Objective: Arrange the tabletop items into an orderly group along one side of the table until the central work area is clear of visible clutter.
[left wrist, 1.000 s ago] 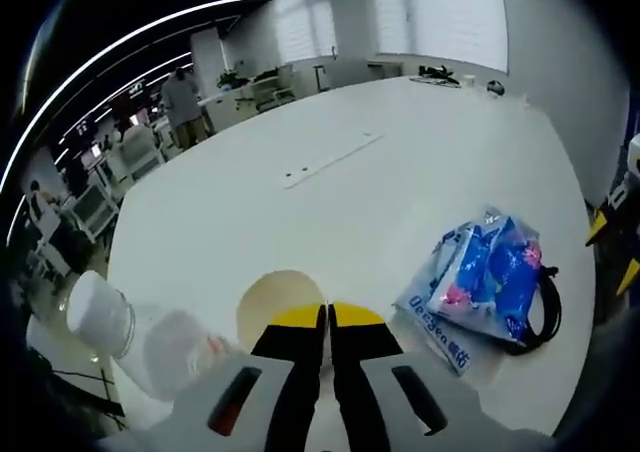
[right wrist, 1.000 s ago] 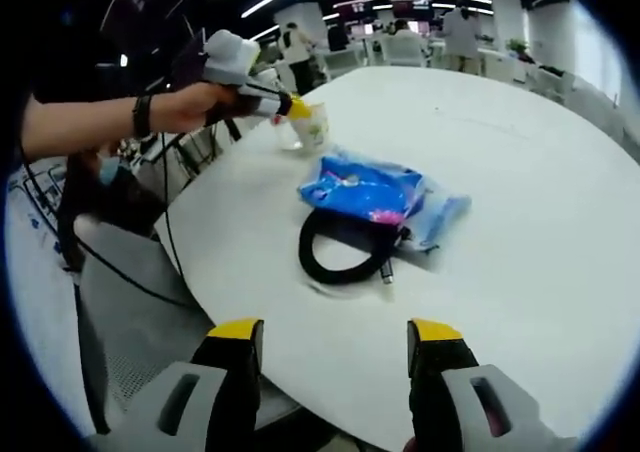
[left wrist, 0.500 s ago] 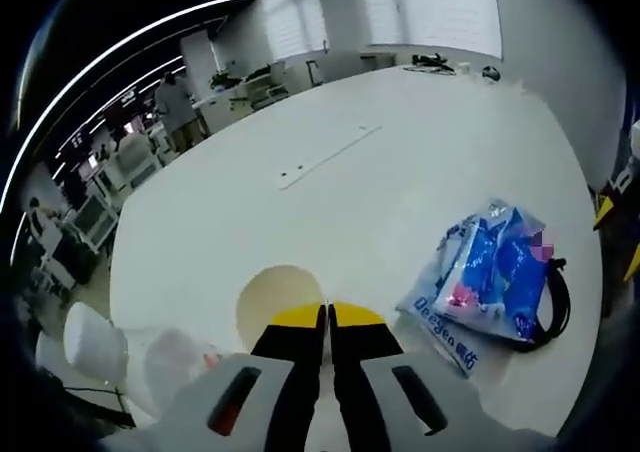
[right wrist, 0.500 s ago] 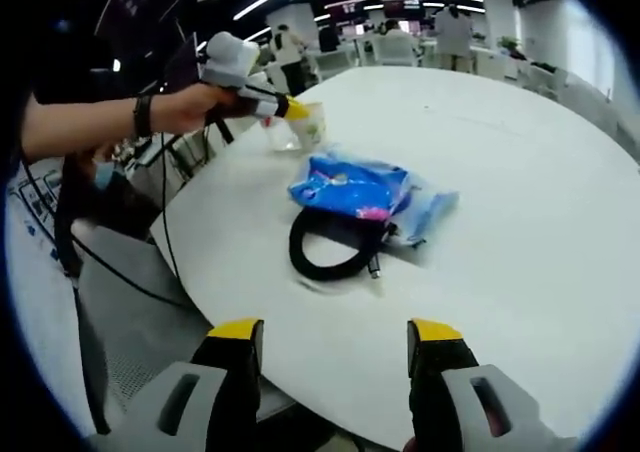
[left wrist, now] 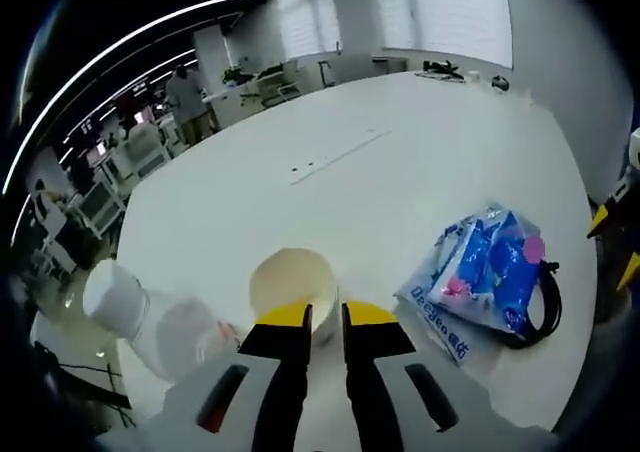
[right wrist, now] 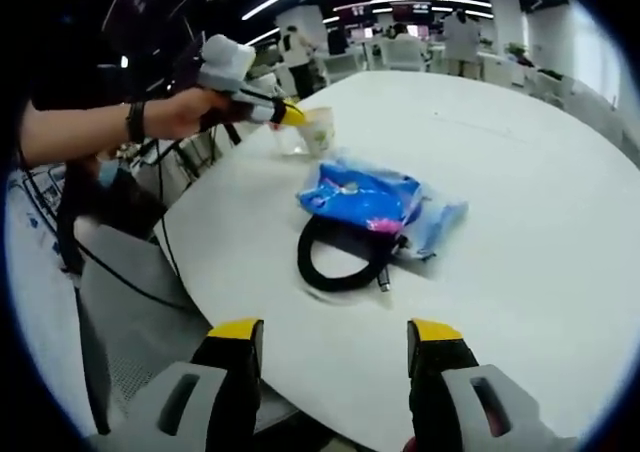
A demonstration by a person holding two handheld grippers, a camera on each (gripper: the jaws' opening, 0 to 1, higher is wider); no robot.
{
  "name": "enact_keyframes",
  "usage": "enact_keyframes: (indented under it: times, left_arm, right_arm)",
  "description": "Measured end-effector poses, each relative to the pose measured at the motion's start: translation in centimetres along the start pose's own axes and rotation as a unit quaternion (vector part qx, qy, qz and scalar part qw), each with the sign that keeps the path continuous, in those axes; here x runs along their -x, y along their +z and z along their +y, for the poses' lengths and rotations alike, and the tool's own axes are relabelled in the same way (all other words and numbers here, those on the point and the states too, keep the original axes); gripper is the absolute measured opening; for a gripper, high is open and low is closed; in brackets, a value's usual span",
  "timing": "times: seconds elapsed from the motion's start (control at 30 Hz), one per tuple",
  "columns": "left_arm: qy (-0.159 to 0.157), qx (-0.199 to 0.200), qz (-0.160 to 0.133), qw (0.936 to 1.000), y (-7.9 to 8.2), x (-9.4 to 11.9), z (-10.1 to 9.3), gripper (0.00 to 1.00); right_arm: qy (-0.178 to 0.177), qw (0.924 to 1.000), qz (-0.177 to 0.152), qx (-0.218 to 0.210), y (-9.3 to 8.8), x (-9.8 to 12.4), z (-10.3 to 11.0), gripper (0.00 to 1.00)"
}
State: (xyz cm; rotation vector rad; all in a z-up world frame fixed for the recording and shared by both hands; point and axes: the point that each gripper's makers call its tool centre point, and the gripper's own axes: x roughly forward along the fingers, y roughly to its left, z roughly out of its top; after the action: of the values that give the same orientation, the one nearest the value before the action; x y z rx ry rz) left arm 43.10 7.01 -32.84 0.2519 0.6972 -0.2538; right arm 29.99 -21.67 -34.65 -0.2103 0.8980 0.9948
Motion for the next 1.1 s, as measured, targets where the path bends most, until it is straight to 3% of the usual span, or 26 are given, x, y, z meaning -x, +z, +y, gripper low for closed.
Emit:
enact_keyframes:
  times: [0.27, 0.5, 0.7, 1.1]
  left_arm:
    - [0.012, 0.036, -0.02, 0.9991, -0.6, 2.3, -0.2, 0.11]
    - [0.016, 0.067, -0.025, 0.9973, -1.6, 4.1, -2.1, 0.12]
    - [0.017, 0.087, -0.025, 0.9958, -2.4, 5.1, -2.5, 0.12]
    - [0.008, 0.131, -0.031, 0.9909, -2.9, 6.1, -5.3, 0.13]
  right_arm:
    - [0.0, 1.0, -0.004, 0.001, -0.1, 0.3, 0.4, 0.59]
    - [0.002, 0.9999, -0.009, 0.005, 0.0, 0.3, 0.8, 0.59]
    - [0.004, 0.9999, -0.012, 0.009, 0.0, 0.2, 1.3, 0.58]
    - [0.002, 0.9998, -0.019, 0.006, -0.7, 1.1, 2.0, 0.58]
